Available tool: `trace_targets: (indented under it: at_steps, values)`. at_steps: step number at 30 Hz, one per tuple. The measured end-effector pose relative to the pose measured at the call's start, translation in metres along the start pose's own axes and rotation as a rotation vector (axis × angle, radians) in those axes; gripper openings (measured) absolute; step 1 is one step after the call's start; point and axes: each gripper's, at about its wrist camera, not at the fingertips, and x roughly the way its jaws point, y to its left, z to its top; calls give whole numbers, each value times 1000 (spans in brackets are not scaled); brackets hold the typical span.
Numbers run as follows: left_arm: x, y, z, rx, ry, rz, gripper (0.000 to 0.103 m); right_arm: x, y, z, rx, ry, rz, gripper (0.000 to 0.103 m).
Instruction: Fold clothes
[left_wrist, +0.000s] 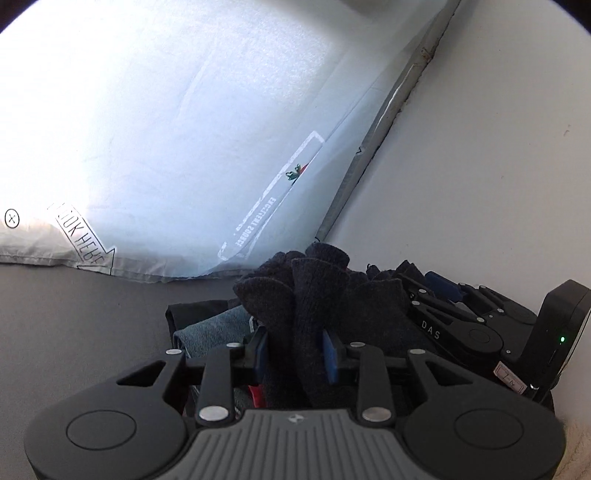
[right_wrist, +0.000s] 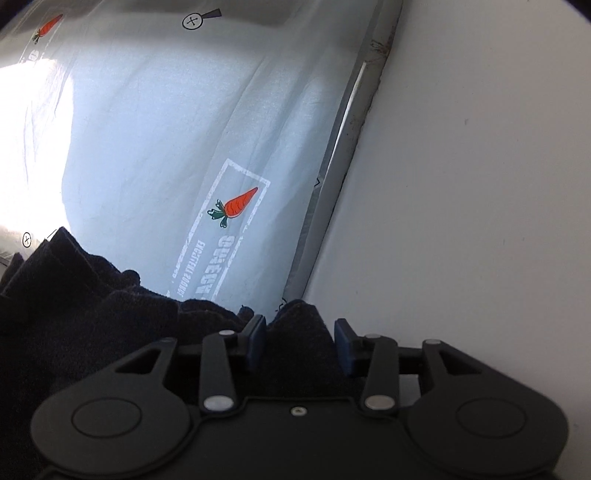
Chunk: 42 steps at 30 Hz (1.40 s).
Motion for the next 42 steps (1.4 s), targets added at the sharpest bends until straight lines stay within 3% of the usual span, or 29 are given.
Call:
trace_targets:
  at_steps: [5,8,10,12,13,21,23,27,31,33,36,42]
  values:
    - [6,2,-4,-10,8,15,46,-5,-4,-2,-3,9,-12,43]
    - [-5,-6,2,20,-3,34,45,-8,-6,5,-7,15,-13,47]
    - [-22,-12,7,31,-24,48,44,-10,-5,15,-32,14,-39,55]
    - [-44,-15,10,38,-51,54,45,-25,-2,27,-77,6,-86,74]
    - [-58,-16,11,46,-67,54,46,-35,0,34,-95,0,-102,77]
    - [-193,-29,-11,112,-229,126,95,-162,24,76,4,-102,-57,101]
    - [-232,-34,-25,137,-271,162,102,-191,35,75,37,-92,-48,101]
    - [-298,-42,-56,190,-347,229,103,-244,60,67,104,-77,-6,103]
    - [-355,-41,-71,208,-363,355,103,-296,88,57,195,-71,45,103]
    - [-385,-39,-78,218,-416,391,103,-322,105,55,220,-82,96,103]
    - [-423,-28,-84,215,-493,397,103,-356,137,58,219,-87,163,103]
    - [-501,16,-96,147,-500,370,103,-423,211,65,237,-82,209,103]
